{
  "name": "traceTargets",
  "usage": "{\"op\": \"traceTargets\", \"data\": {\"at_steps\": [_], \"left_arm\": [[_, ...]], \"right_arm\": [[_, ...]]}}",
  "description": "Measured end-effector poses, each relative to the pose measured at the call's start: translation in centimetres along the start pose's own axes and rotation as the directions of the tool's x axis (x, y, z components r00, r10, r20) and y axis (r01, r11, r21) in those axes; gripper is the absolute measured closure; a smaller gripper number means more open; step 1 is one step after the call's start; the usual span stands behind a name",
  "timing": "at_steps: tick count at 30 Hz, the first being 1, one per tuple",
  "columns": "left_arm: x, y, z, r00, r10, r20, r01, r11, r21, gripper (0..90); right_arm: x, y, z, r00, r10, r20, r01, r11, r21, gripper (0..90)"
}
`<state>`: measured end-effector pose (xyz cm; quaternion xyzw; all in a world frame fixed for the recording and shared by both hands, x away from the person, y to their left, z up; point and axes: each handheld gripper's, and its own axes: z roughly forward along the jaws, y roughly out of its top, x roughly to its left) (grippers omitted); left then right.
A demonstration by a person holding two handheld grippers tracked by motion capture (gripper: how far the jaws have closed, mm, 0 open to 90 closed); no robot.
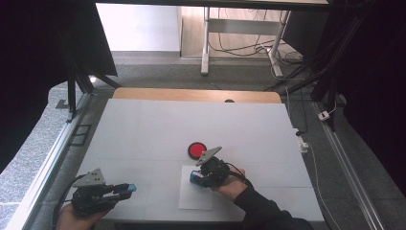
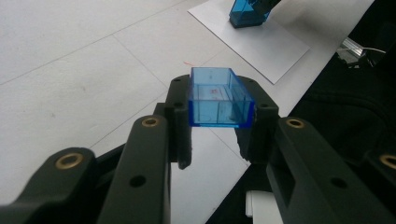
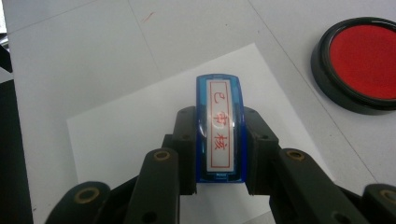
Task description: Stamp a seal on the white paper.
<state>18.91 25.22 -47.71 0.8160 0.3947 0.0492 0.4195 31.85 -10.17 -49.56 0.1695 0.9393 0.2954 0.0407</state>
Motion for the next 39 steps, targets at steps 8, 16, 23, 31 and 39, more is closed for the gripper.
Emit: {"op": "traceTargets", "data": {"at_steps": [8,16,23,31,39], "left_arm": [[0.0,0.0,0.0,1.0,0.001,-0.001,-0.001,1.0,0.003,68.1],[0.0,0.0,0.0,1.0,0.002,-0.001,-0.002,1.0,0.004,68.1],[0.0,0.0,0.1,1.0,0.002,-0.001,-0.002,1.0,0.005,68.1],[0.0,0.0,0.1,1.0,0.002,-0.001,-0.002,1.0,0.006,68.1],[0.0,0.0,0.1,1.0,0.002,-0.001,-0.002,1.0,0.005,68.1]], "right_arm": [[-0.1,-0.1,0.0,0.9998,0.017,-0.005,-0.017,1.0,-0.003,70.6],[0.6,0.0,0.1,0.9992,-0.013,0.038,0.013,1.0,0.006,70.7],[1.2,0.2,0.2,0.9968,-0.038,0.07,0.036,0.999,0.026,70.8],[0.8,0.1,0.2,0.9987,-0.013,0.05,0.012,1.0,0.018,70.8],[-0.7,-0.3,0.1,0.9959,0.082,-0.04,-0.082,0.997,-0.009,70.8]]}}
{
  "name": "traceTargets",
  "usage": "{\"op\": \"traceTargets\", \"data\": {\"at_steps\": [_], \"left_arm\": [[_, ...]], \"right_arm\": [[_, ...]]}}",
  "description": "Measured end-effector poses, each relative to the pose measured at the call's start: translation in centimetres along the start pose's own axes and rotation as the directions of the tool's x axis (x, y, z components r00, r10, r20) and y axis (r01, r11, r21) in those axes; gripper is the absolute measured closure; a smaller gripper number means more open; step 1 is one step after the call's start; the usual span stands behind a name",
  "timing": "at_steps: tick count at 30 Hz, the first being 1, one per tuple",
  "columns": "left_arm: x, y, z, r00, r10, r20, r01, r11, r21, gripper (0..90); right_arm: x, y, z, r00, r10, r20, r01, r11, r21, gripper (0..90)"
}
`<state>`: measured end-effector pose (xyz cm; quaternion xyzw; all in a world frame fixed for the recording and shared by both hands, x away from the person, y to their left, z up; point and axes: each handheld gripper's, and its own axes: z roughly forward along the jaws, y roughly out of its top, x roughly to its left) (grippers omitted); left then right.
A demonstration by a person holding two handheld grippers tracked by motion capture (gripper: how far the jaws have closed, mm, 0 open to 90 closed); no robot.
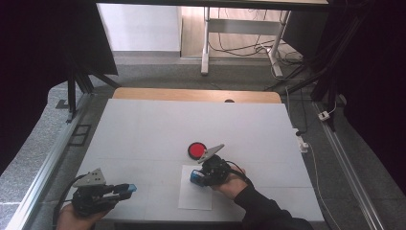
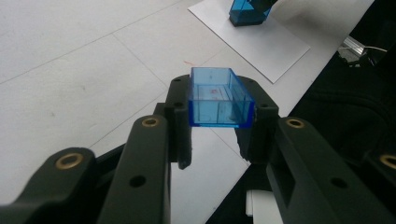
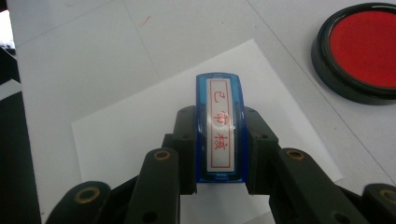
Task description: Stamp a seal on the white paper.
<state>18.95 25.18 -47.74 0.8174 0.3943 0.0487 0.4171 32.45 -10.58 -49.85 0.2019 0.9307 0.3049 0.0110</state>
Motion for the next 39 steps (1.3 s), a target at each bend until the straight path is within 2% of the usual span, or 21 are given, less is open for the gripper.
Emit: {"op": "traceTargets", "data": {"at_steps": [3,11,15,21,26,31,36,39], "left_arm": [[0.0,0.0,0.0,1.0,0.0,0.0,0.0,1.0,0.0,68.1],[0.0,0.0,0.0,1.0,0.001,-0.002,-0.001,1.0,0.003,68.1],[0.0,0.0,0.0,1.0,0.0,-0.002,0.0,1.0,0.003,68.1],[0.0,0.0,0.0,1.0,0.0,-0.002,0.0,1.0,0.003,68.1],[0.0,0.0,0.1,1.0,0.001,-0.003,-0.001,1.0,0.003,68.1],[0.0,0.0,0.1,1.0,0.0,-0.003,0.0,1.0,0.003,68.1],[0.0,0.0,0.0,1.0,-0.001,-0.002,0.001,1.0,0.001,68.1],[0.0,0.0,0.0,1.0,-0.002,-0.002,0.002,1.0,0.001,68.1]], "right_arm": [[-0.1,0.0,0.0,1.0,0.001,-0.003,-0.001,1.0,0.0,70.9],[1.1,0.2,0.1,0.9951,-0.075,0.064,0.074,0.997,0.018,70.8],[1.4,0.3,0.2,0.9917,-0.095,0.086,0.093,0.995,0.025,70.8],[1.4,0.2,0.2,0.9924,-0.091,0.082,0.09,0.996,0.022,70.8],[1.8,0.3,0.2,0.9883,-0.111,0.105,0.108,0.994,0.031,70.8],[1.6,0.3,0.2,0.9904,-0.102,0.093,0.1,0.995,0.03,70.7],[1.1,0.3,0.1,0.9956,-0.07,0.063,0.068,0.997,0.026,70.5],[1.0,0.3,0.1,0.9957,-0.066,0.065,0.065,0.998,0.019,70.5]]}}
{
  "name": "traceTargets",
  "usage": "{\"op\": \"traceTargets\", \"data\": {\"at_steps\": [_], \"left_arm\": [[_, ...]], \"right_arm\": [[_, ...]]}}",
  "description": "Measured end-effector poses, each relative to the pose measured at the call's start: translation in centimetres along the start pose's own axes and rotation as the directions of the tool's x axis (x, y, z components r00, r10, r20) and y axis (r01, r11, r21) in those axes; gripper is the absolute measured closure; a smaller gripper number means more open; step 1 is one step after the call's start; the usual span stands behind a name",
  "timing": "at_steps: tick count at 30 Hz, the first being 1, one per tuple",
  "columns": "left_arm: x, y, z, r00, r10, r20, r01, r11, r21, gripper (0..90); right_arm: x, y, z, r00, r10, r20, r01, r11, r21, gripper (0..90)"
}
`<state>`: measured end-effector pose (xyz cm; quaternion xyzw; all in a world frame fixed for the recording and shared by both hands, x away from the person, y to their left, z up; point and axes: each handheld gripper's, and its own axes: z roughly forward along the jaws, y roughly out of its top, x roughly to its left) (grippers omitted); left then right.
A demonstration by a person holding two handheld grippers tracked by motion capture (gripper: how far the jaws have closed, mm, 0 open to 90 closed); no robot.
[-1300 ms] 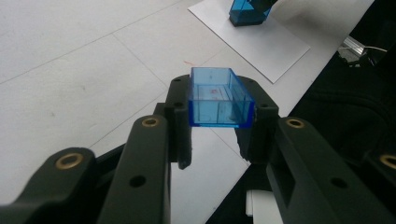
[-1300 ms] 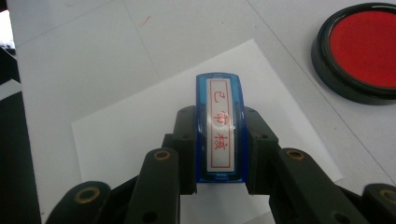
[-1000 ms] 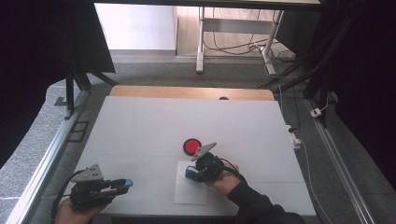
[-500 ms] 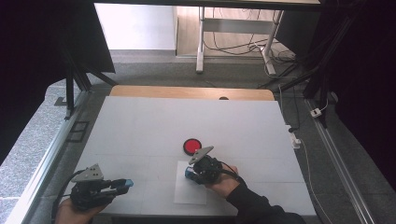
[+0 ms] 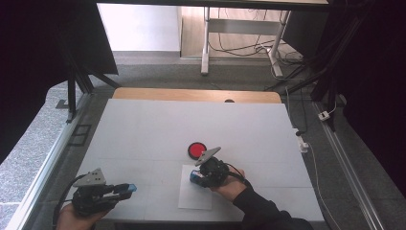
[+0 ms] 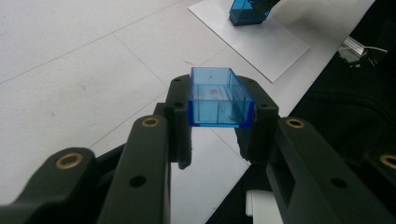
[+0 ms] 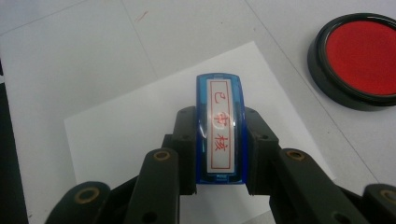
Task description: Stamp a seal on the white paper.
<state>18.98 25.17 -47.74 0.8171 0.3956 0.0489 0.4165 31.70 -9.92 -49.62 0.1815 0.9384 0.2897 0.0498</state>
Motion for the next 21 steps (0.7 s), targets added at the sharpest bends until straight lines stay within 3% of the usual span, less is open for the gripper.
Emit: {"op": "traceTargets", "data": {"at_steps": [21], "left_arm": [[0.0,0.0,0.0,1.0,0.0,0.001,0.0,1.0,-0.002,68.1]], "right_arm": [[-0.1,0.4,-1.4,0.9998,0.014,-0.014,-0.014,0.999,-0.047,70.5]]}}
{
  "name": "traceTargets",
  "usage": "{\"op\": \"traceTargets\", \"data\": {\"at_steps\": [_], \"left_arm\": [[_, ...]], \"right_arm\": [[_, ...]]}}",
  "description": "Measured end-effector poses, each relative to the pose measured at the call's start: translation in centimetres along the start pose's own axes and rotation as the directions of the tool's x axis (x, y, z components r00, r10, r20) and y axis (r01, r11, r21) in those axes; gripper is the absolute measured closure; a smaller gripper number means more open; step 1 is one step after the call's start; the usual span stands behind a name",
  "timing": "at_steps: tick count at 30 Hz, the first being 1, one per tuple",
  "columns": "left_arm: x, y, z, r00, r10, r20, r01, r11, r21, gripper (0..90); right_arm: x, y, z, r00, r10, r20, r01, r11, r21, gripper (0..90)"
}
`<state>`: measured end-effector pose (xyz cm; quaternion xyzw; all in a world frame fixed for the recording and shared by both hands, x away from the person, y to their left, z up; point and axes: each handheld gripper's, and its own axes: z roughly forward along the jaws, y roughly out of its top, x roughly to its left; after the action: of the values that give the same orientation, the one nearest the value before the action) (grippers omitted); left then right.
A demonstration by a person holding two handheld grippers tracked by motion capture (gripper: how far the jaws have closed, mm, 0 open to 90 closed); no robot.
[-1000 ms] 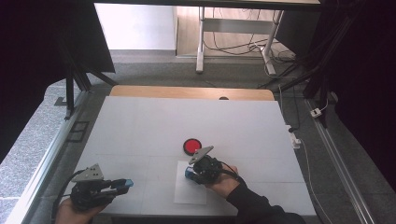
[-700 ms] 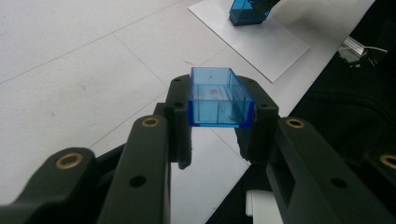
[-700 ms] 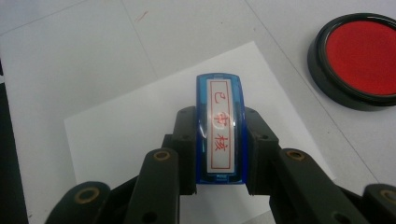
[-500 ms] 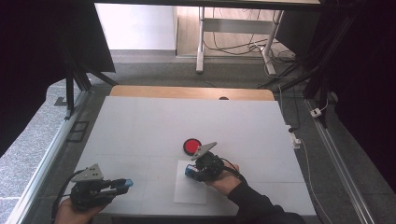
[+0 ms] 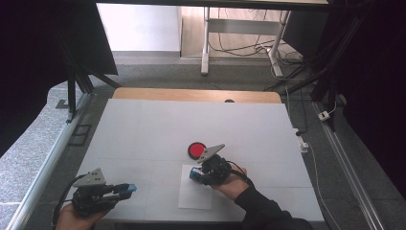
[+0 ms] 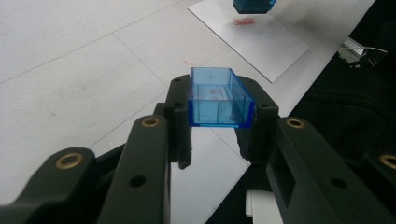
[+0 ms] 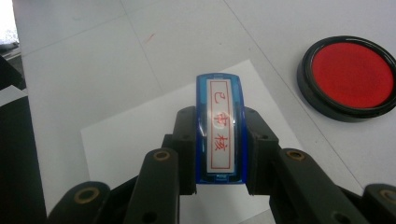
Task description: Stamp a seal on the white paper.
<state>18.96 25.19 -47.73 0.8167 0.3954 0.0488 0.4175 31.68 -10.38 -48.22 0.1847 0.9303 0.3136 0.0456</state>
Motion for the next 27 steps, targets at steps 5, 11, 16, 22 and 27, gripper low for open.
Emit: {"op": "traceTargets", "data": {"at_steps": [5,11,16,22,27], "left_arm": [[0.0,0.0,0.0,1.0,-0.001,0.001,0.001,1.0,-0.002,68.0],[0.0,0.0,0.0,1.0,-0.001,0.002,0.001,1.0,-0.003,68.0],[0.0,0.0,0.0,1.0,0.0,0.001,0.0,1.0,-0.002,68.0],[0.0,0.0,0.0,1.0,0.003,0.003,-0.003,1.0,-0.002,68.0],[-0.1,0.0,0.0,1.0,0.004,0.005,-0.004,1.0,-0.001,68.1]], "right_arm": [[0.0,0.1,-0.3,1.0,0.0,-0.005,0.0,1.0,-0.011,70.5],[0.1,0.3,-0.9,1.0,0.0,-0.008,0.0,0.999,-0.033,70.5],[0.2,0.5,-1.4,0.9999,-0.003,-0.011,0.002,0.999,-0.049,70.5],[0.2,0.7,-1.9,0.9999,-0.002,-0.015,0.001,0.998,-0.066,70.5],[0.2,0.9,-2.4,0.9999,0.002,-0.017,-0.003,0.996,-0.084,70.5]]}}
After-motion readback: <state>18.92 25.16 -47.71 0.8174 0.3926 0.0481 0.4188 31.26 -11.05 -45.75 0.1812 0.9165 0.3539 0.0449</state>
